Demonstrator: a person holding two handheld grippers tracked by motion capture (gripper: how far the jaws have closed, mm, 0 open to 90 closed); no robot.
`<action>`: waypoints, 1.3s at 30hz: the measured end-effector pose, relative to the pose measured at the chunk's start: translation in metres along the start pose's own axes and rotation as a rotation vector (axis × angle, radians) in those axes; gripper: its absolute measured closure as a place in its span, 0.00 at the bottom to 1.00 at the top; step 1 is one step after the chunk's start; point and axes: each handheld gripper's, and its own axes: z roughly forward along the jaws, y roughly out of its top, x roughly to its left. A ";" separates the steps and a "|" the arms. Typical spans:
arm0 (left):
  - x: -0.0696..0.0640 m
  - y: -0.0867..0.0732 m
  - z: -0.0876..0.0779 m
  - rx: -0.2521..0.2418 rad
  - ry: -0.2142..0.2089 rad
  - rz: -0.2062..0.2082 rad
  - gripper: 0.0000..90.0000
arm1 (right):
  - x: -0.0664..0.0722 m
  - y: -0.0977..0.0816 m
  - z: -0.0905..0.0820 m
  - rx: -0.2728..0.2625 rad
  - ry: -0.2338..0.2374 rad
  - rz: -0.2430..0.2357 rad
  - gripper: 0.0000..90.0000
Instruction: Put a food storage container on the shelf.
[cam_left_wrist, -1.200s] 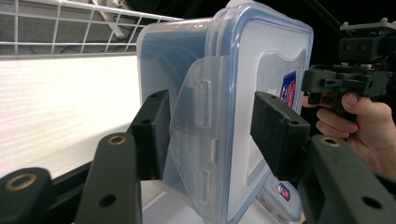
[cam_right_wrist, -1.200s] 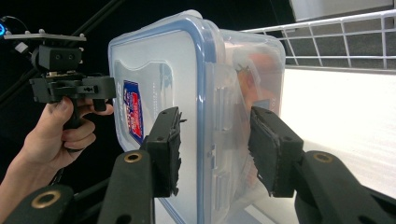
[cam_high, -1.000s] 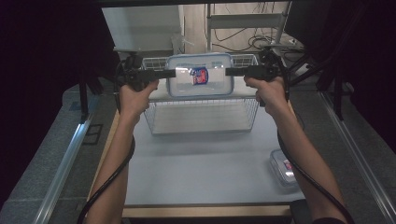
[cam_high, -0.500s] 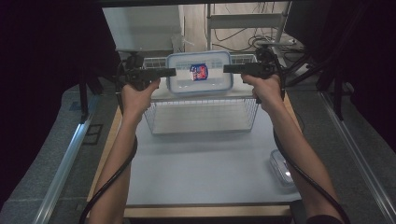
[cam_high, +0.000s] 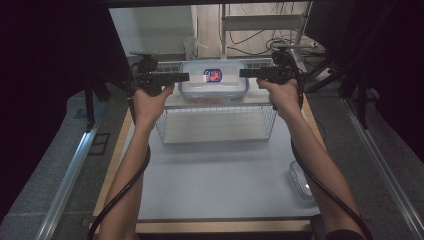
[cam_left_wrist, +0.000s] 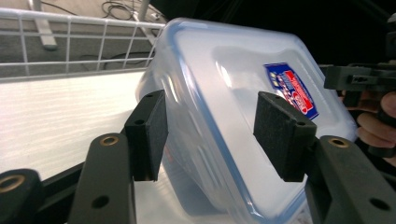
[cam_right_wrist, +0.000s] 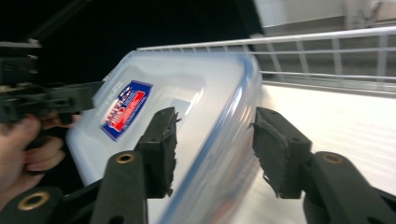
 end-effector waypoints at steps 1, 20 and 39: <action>0.001 -0.001 0.001 -0.003 -0.003 -0.002 0.51 | -0.001 -0.001 0.001 0.006 -0.010 -0.008 0.58; -0.015 -0.032 -0.041 -0.078 -0.008 0.208 0.68 | 0.025 -0.020 -0.030 -0.041 -0.079 -0.300 0.90; -0.019 -0.066 -0.019 0.001 -0.009 0.292 1.00 | 0.048 -0.075 -0.017 0.058 0.007 -0.423 1.00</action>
